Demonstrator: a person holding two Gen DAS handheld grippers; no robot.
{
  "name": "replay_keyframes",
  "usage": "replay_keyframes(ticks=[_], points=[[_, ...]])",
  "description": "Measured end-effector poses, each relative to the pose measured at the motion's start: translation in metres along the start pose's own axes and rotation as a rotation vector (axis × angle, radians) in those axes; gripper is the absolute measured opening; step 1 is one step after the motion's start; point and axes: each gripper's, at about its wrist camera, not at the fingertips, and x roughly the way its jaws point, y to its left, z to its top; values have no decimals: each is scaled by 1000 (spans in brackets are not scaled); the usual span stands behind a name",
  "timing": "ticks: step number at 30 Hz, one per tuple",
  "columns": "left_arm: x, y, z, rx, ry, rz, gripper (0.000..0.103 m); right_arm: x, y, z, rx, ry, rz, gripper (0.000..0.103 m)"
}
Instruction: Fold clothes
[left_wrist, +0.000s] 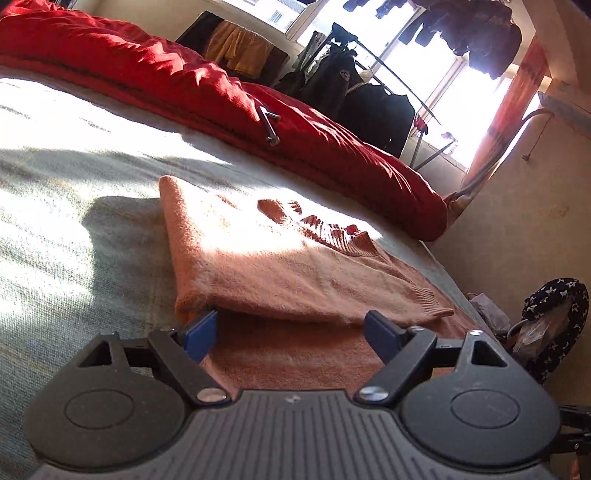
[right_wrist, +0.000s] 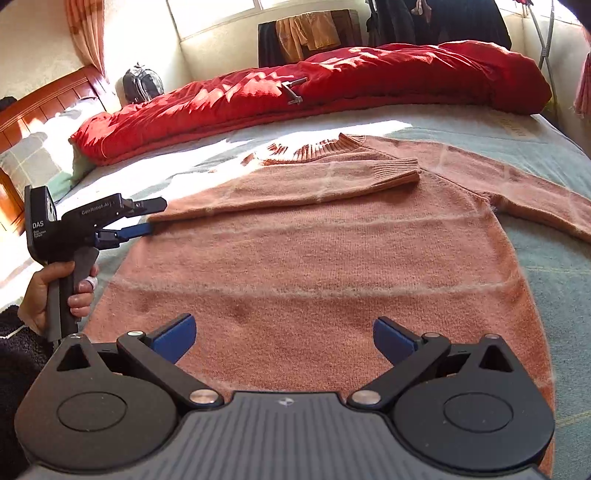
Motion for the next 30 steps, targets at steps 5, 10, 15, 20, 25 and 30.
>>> replay_keyframes(ticks=[5, 10, 15, 20, 25, 30], points=[[-2, 2, -7, 0, -4, -12, 88, 32, -4, 44, 55, 8, 81, 101], [-4, 2, -9, 2, -11, -15, 88, 85, -34, 88, 254, 30, 145, 77], [-7, 8, -7, -44, -15, -40, 88, 129, -85, 88, 514, 1, 108, 67], [-6, 9, -7, -46, -11, -45, 88, 145, -114, 89, 601, -92, 108, 53], [-6, 7, -7, -34, -8, -42, 88, 159, -117, 109, 512, -89, 12, 13], [-10, 7, -5, -45, -23, -58, 88, 151, -104, 137, 364, -108, -17, 11]])
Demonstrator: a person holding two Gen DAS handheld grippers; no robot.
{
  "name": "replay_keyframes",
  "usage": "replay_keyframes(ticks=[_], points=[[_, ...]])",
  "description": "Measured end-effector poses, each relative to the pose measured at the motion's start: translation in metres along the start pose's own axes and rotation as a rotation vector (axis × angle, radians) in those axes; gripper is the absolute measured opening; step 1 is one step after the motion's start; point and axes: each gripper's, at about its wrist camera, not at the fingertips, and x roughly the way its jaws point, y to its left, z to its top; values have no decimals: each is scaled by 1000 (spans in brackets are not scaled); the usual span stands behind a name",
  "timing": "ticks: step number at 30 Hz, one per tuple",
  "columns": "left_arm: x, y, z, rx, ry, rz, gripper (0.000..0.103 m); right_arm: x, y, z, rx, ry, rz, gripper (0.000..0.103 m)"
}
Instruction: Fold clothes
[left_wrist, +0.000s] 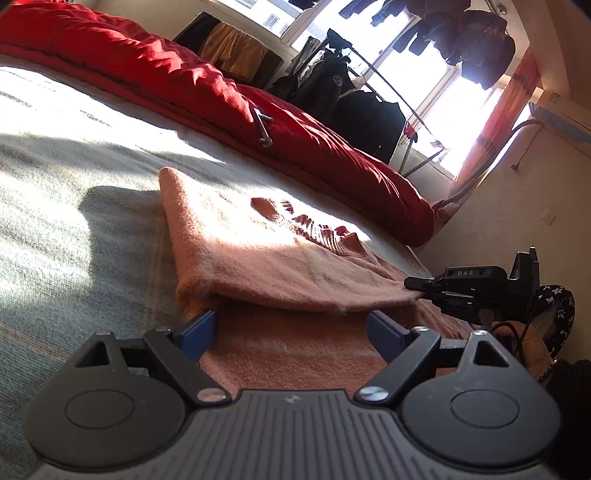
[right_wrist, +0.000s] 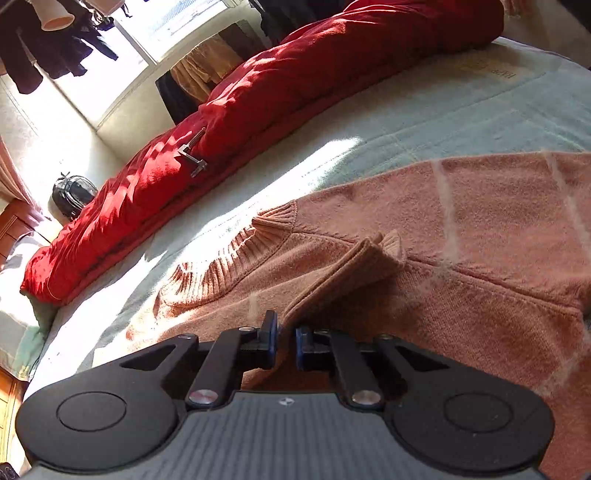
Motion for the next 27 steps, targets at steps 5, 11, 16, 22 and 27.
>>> replay_keyframes(ticks=[5, 11, 16, 22, 27], points=[[-2, -4, 2, 33, -5, -12, 88, -7, 12, 11, -99, -26, -29, 12], [-8, -13, 4, 95, 12, -84, 88, -3, 3, -13, -141, 105, -134, 29], [-11, -30, 8, 195, 65, -143, 88, -36, 35, -15, -284, 97, -139, 35], [10, -56, 34, 296, 198, -40, 88, -47, 103, 7, -446, 76, 29, 34], [25, -56, 13, 421, 270, -78, 88, -8, 142, 9, -572, 161, 56, 33]])
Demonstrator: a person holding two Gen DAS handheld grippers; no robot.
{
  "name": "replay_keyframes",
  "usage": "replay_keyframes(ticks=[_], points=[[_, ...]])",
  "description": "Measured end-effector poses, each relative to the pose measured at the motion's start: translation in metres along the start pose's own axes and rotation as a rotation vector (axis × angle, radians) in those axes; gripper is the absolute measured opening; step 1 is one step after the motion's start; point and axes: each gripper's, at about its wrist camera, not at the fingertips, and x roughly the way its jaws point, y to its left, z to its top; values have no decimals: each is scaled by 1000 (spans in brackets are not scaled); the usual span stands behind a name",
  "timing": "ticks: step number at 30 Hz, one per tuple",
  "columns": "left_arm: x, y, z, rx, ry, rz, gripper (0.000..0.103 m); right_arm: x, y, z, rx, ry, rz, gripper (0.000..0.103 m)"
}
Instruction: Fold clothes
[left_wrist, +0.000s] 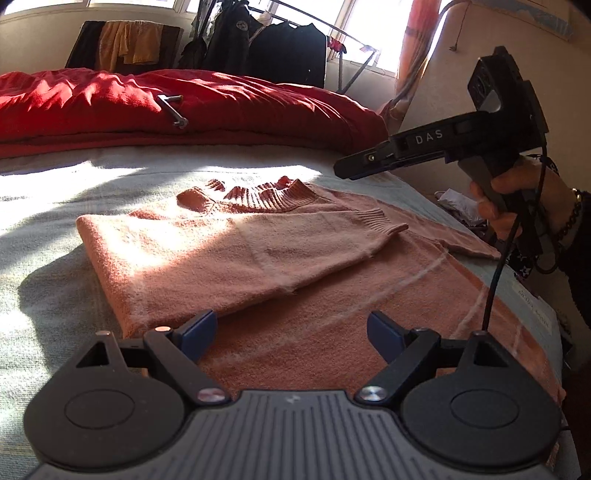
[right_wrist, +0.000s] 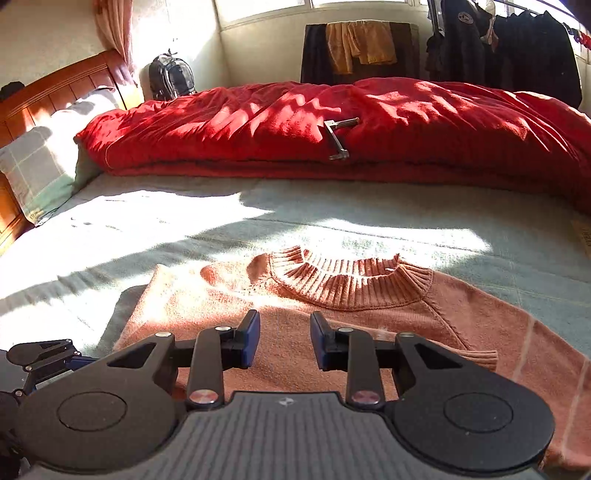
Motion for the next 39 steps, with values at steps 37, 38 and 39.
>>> replay_keyframes(ticks=[37, 38, 39], points=[[-13, -3, -27, 248, 100, 64, 89, 134, 120, 7, -480, 179, 225, 33], [-13, -3, -27, 248, 100, 64, 89, 139, 121, 3, -484, 186, 223, 33], [-13, -3, -27, 247, 101, 63, 89, 144, 123, -1, -488, 194, 222, 34]])
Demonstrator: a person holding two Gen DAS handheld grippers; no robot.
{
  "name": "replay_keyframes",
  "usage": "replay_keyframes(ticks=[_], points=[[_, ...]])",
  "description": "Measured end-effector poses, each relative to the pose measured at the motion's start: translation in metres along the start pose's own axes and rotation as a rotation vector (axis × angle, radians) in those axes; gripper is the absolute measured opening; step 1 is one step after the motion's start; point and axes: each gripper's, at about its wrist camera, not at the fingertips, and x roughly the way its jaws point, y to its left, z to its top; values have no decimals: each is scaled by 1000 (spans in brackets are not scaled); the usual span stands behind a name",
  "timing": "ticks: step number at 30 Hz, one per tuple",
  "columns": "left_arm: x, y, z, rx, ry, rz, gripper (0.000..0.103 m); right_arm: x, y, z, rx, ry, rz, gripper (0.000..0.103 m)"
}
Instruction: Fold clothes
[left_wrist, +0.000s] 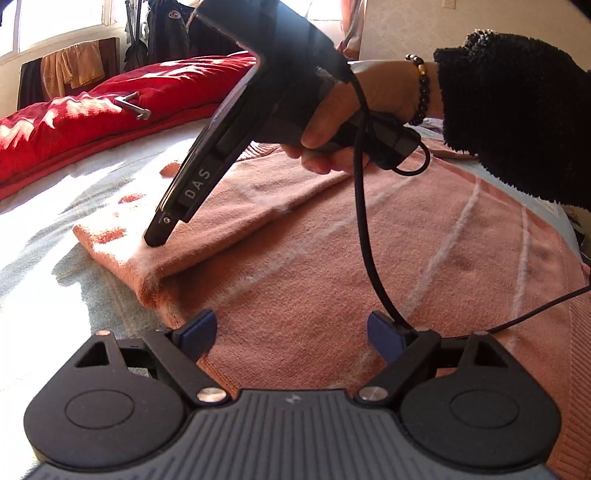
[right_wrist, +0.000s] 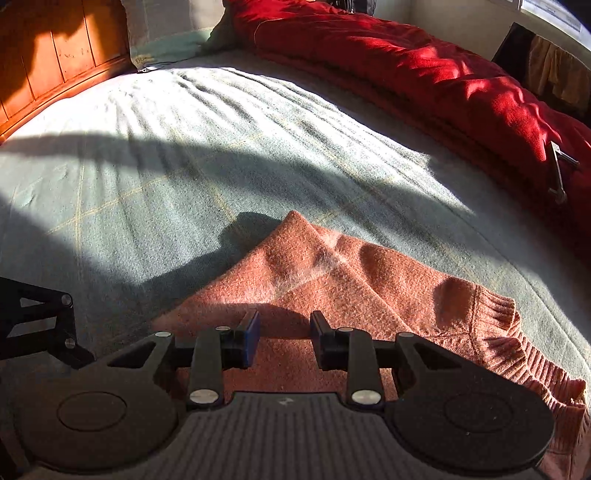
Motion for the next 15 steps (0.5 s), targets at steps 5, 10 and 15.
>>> replay_keyframes(ticks=[5, 10, 15], points=[[-4, 0, -1, 0, -13, -6, 89, 7, 0, 5, 31, -24, -11, 35], [-10, 10, -3, -34, -46, -29, 91, -21, -9, -1, 46, -68, -22, 36], [-9, 11, -3, -35, -51, -35, 91, -13, -27, -2, 131, -96, -35, 35]])
